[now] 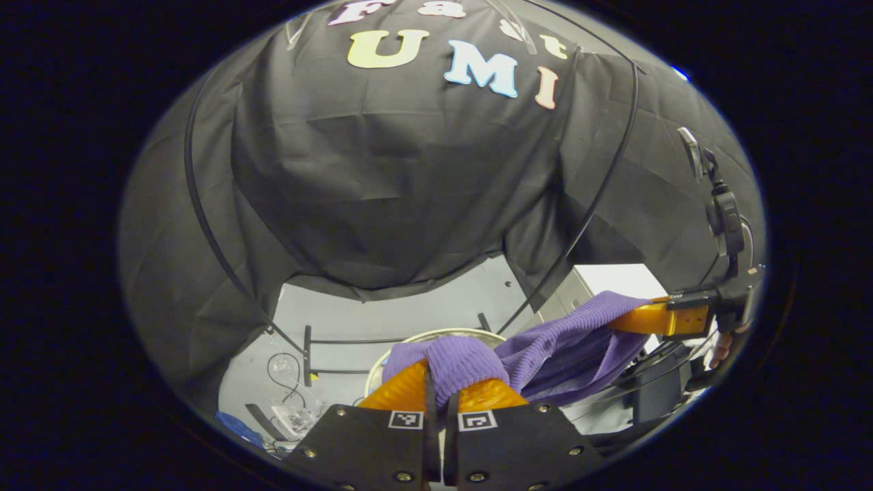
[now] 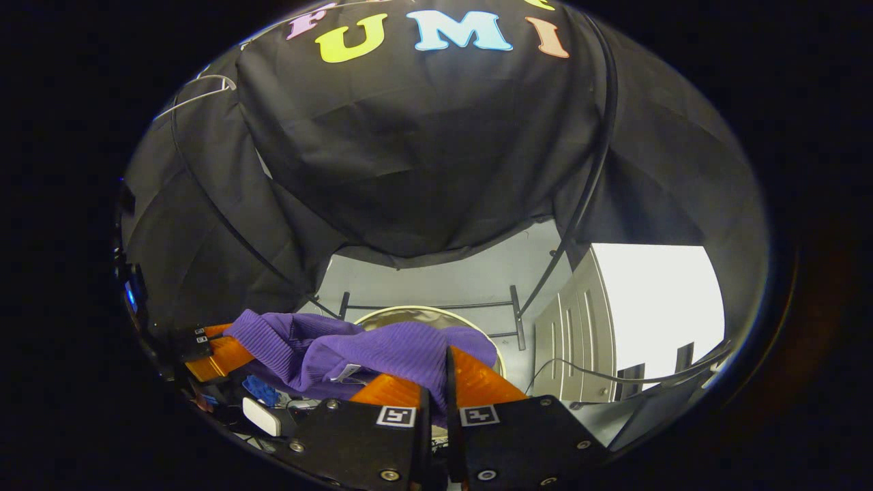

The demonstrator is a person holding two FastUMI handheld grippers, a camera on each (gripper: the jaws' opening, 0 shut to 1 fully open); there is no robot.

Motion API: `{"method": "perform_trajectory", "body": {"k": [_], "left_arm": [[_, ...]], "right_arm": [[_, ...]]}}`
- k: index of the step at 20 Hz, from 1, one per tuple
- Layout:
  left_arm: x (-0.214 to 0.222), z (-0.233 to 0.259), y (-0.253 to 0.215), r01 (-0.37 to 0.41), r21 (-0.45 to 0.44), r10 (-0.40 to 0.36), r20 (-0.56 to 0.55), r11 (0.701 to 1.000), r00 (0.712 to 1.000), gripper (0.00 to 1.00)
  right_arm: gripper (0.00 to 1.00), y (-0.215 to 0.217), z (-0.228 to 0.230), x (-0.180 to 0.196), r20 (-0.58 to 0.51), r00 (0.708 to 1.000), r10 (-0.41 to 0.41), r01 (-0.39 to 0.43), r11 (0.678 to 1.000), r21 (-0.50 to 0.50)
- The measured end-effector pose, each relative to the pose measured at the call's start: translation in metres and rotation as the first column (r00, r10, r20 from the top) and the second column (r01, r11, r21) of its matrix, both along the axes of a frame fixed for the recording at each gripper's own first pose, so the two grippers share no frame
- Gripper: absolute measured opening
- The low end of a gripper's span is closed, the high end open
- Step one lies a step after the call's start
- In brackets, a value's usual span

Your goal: Grasp the clothes on the hanger with both hands and then place them into the laundry hamper below.

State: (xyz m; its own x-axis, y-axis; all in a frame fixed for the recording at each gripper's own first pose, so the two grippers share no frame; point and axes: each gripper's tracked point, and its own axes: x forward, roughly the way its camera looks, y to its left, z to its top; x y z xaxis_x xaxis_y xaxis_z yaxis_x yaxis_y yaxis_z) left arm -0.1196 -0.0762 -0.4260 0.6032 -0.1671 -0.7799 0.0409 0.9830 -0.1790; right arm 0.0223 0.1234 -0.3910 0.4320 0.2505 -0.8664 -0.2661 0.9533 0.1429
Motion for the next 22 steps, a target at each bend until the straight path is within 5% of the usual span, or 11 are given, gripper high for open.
{"method": "perform_trajectory", "body": {"k": [3, 4, 7, 8, 15, 19, 22], "left_arm": [[-0.010, -0.002, 0.000, 0.015, 0.034, -0.014, -0.042, 0.999, 0.999, 0.13], [-0.012, -0.002, -0.003, 0.024, 0.041, -0.023, -0.038, 0.999, 0.999, 0.14], [-0.021, 0.019, -0.009, 0.006, 0.070, -0.005, -0.020, 0.998, 1.000, 0.78], [-0.023, 0.025, -0.007, -0.015, 0.087, 0.016, -0.015, 0.996, 1.000, 1.00], [-0.032, 0.150, -0.036, -0.250, 0.168, 0.224, 0.163, 0.953, 0.961, 0.98], [-0.017, 0.246, -0.067, -0.425, 0.177, 0.349, 0.344, 0.888, 0.872, 1.00], [-0.001, 0.332, -0.080, -0.519, 0.159, 0.383, 0.505, 0.840, 0.774, 1.00]], "right_arm": [[0.14, -0.006, -0.001, -0.006, -0.012, 1.000, 0.026, -0.026, 1.000, -0.008], [0.34, -0.005, 0.004, -0.008, -0.013, 0.999, 0.041, -0.041, 0.999, 0.009], [0.94, -0.010, 0.016, -0.018, -0.031, 0.999, 0.037, -0.035, 0.997, 0.074], [0.98, -0.014, 0.022, -0.017, -0.028, 0.999, 0.034, -0.031, 0.996, 0.089], [0.96, -0.091, 0.096, 0.025, 0.157, 0.983, 0.096, -0.116, 0.985, 0.128], [0.96, -0.163, 0.173, 0.071, 0.365, 0.927, 0.082, -0.138, 0.982, 0.130], [0.92, -0.218, 0.235, 0.102, 0.517, 0.855, 0.039, -0.130, 0.981, 0.141]]}}
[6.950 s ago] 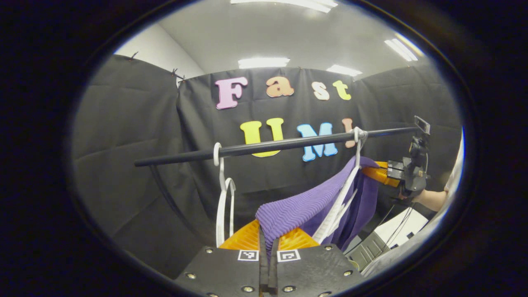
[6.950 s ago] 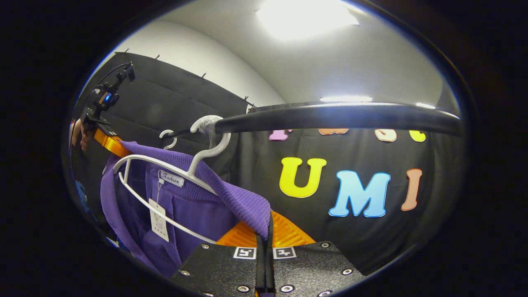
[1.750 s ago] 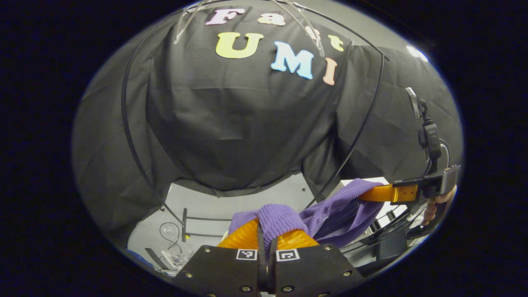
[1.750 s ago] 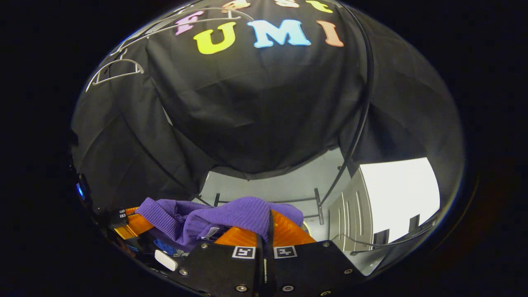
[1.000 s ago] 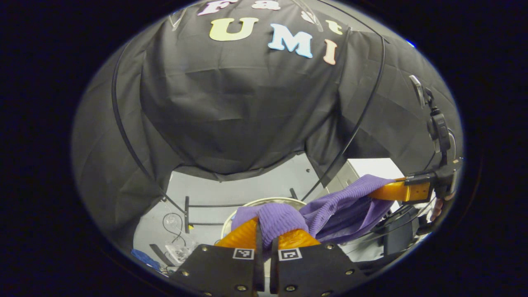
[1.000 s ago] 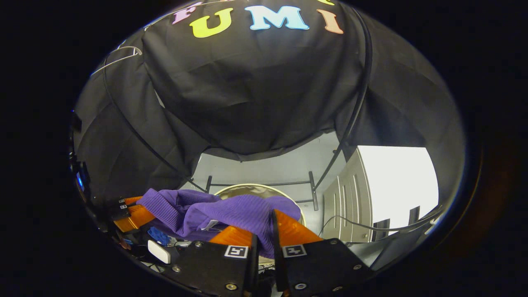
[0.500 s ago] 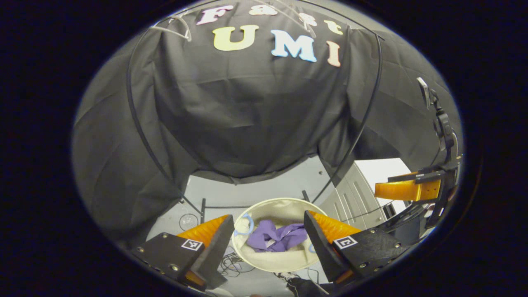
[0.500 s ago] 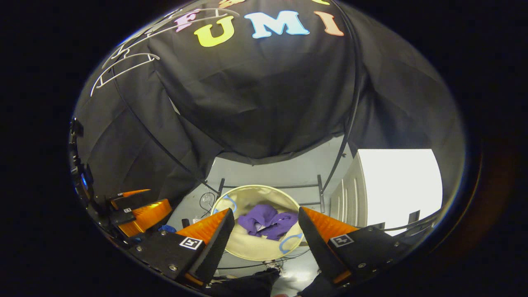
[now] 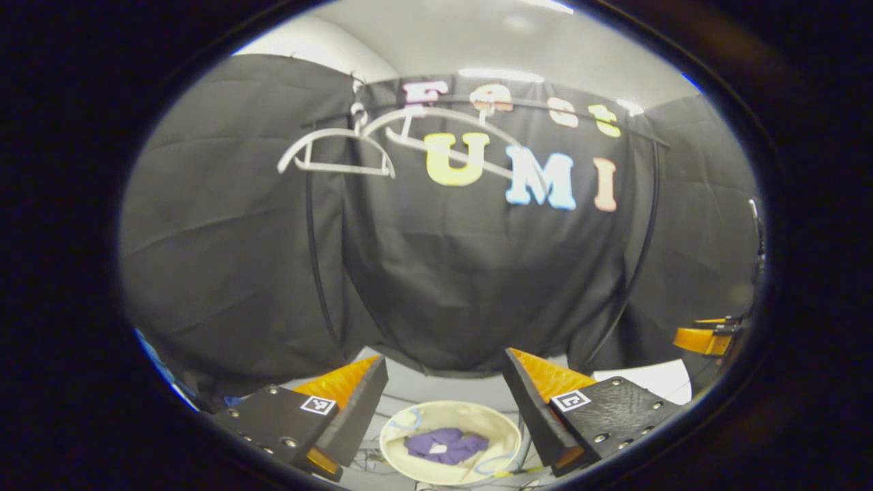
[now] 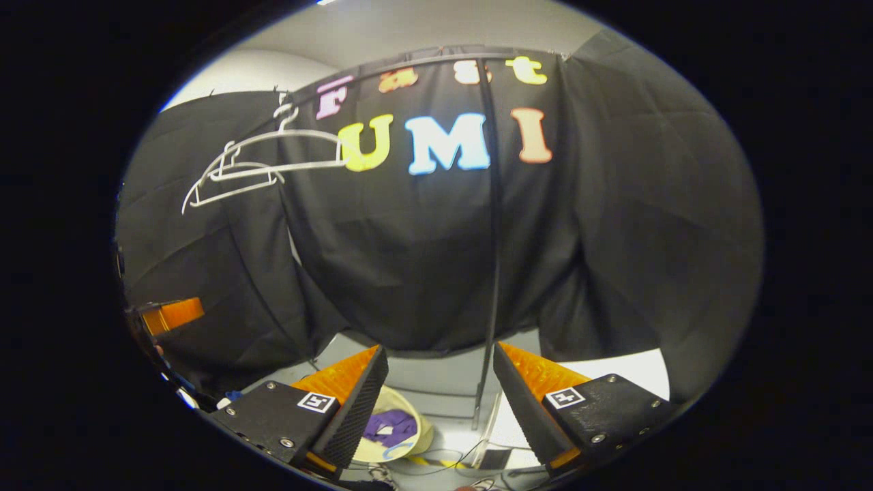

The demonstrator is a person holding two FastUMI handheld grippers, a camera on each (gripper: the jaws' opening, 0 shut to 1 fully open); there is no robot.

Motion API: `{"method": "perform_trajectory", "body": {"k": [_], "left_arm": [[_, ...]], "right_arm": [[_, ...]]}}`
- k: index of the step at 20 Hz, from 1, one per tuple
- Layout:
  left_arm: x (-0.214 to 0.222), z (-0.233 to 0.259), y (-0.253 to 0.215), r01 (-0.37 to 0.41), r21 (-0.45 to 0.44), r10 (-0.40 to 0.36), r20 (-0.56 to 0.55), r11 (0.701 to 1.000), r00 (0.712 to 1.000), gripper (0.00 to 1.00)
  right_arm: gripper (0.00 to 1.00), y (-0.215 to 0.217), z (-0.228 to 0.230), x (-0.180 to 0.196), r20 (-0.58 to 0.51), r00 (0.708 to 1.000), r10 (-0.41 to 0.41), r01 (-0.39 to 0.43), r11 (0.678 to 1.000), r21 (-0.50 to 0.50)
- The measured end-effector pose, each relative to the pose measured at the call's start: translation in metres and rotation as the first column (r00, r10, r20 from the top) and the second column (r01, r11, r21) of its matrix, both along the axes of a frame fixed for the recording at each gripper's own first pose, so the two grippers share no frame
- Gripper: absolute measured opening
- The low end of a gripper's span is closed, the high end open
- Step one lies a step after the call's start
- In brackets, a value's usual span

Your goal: Grasp the clothes on the hanger with both hands and then place them into the laundry hamper below.

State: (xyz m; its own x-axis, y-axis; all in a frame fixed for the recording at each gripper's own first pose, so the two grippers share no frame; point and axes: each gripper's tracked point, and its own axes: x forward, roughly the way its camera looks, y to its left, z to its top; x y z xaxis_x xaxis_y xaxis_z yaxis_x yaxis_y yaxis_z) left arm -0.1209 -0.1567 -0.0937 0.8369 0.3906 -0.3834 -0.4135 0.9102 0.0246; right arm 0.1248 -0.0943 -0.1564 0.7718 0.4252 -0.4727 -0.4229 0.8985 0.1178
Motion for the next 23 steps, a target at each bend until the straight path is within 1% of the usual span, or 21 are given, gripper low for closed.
{"method": "perform_trajectory", "body": {"k": [1, 2, 3, 4, 5, 6, 7, 8, 9, 10, 11, 12, 13, 14, 15, 16, 17, 19, 20, 21, 23], "left_arm": [[0.004, 0.037, -0.009, -0.019, 0.020, 0.018, 0.057, 1.000, 0.998, 1.00], [0.009, 0.069, -0.017, -0.030, 0.038, 0.026, 0.112, 0.999, 0.993, 1.00], [0.009, 0.095, -0.021, -0.033, 0.056, 0.024, 0.154, 0.998, 0.988, 1.00], [0.014, 0.120, -0.025, -0.030, 0.075, 0.016, 0.186, 0.997, 0.982, 1.00], [0.010, 0.139, -0.029, -0.022, 0.091, 0.003, 0.212, 0.996, 0.977, 1.00], [0.013, 0.157, -0.032, -0.004, 0.103, -0.020, 0.230, 0.995, 0.973, 1.00], [0.016, 0.175, -0.033, 0.019, 0.119, -0.048, 0.246, 0.993, 0.968, 1.00], [0.017, 0.191, -0.037, 0.033, 0.137, -0.069, 0.265, 0.990, 0.962, 1.00], [0.021, 0.203, -0.037, 0.041, 0.142, -0.080, 0.285, 0.989, 0.955, 1.00], [0.024, 0.210, -0.037, 0.054, 0.132, -0.092, 0.300, 0.990, 0.950, 1.00], [0.024, 0.212, -0.037, 0.068, 0.114, -0.101, 0.315, 0.991, 0.944, 1.00], [0.024, 0.214, -0.033, 0.068, 0.094, -0.096, 0.331, 0.993, 0.939, 1.00], [0.018, 0.219, -0.027, 0.061, 0.077, -0.084, 0.349, 0.995, 0.933, 1.00], [0.014, 0.219, -0.019, 0.051, 0.062, -0.070, 0.357, 0.997, 0.932, 1.00], [0.011, 0.220, -0.008, 0.045, 0.052, -0.061, 0.365, 0.998, 0.929, 0.97], [0.010, 0.219, 0.002, 0.047, 0.050, -0.062, 0.369, 0.998, 0.927, 0.99], [0.009, 0.221, 0.010, 0.057, 0.050, -0.072, 0.388, 0.997, 0.919, 1.00], [0.005, 0.236, 0.020, 0.097, 0.046, -0.107, 0.457, 0.994, 0.883, 0.89], [0.006, 0.241, 0.026, 0.112, 0.042, -0.118, 0.486, 0.993, 0.866, 1.00], [0.008, 0.241, 0.034, 0.117, 0.044, -0.123, 0.495, 0.992, 0.860, 0.89], [0.020, 0.230, 0.055, 0.100, 0.073, -0.122, 0.459, 0.992, 0.880, 0.89]], "right_arm": [[0.92, -0.016, 0.020, 0.010, 0.056, 0.998, -0.011, 0.010, 1.000, 0.014], [0.96, -0.032, 0.040, 0.020, 0.114, 0.993, -0.024, 0.022, 0.999, 0.026], [0.92, -0.030, 0.062, 0.022, 0.179, 0.983, -0.038, 0.032, 0.999, 0.035], [0.96, -0.044, 0.087, 0.030, 0.246, 0.968, -0.049, 0.041, 0.998, 0.038], [0.96, -0.059, 0.111, 0.037, 0.310, 0.949, -0.064, 0.057, 0.998, 0.032], [0.91, -0.073, 0.131, 0.045, 0.364, 0.927, -0.090, 0.087, 0.996, 0.023], [0.91, -0.086, 0.152, 0.051, 0.410, 0.905, -0.117, 0.120, 0.993, 0.018], [0.95, -0.096, 0.168, 0.050, 0.455, 0.880, -0.138, 0.144, 0.989, 0.022], [0.91, -0.101, 0.184, 0.047, 0.491, 0.857, -0.158, 0.160, 0.986, 0.038], [0.95, -0.101, 0.196, 0.043, 0.515, 0.840, -0.171, 0.164, 0.985, 0.060], [0.95, -0.102, 0.201, 0.036, 0.515, 0.835, -0.196, 0.178, 0.980, 0.084], [0.92, -0.103, 0.203, 0.033, 0.498, 0.839, -0.219, 0.189, 0.976, 0.111], [0.95, -0.100, 0.201, 0.031, 0.472, 0.849, -0.236, 0.196, 0.971, 0.134], [0.95, -0.094, 0.198, 0.027, 0.453, 0.858, -0.241, 0.198, 0.970, 0.141], [0.92, -0.092, 0.196, 0.025, 0.449, 0.856, -0.255, 0.215, 0.967, 0.139], [0.96, -0.094, 0.194, 0.025, 0.457, 0.847, -0.270, 0.239, 0.963, 0.126], [0.96, -0.093, 0.195, 0.024, 0.473, 0.834, -0.284, 0.261, 0.958, 0.115], [0.95, -0.085, 0.198, 0.017, 0.493, 0.819, -0.295, 0.279, 0.954, 0.107], [0.95, -0.078, 0.201, 0.014, 0.501, 0.811, -0.300, 0.283, 0.952, 0.113], [0.95, -0.072, 0.204, 0.009, 0.508, 0.804, -0.308, 0.288, 0.950, 0.120], [0.95, -0.059, 0.207, 0.002, 0.510, 0.798, -0.319, 0.295, 0.946, 0.131]]}}
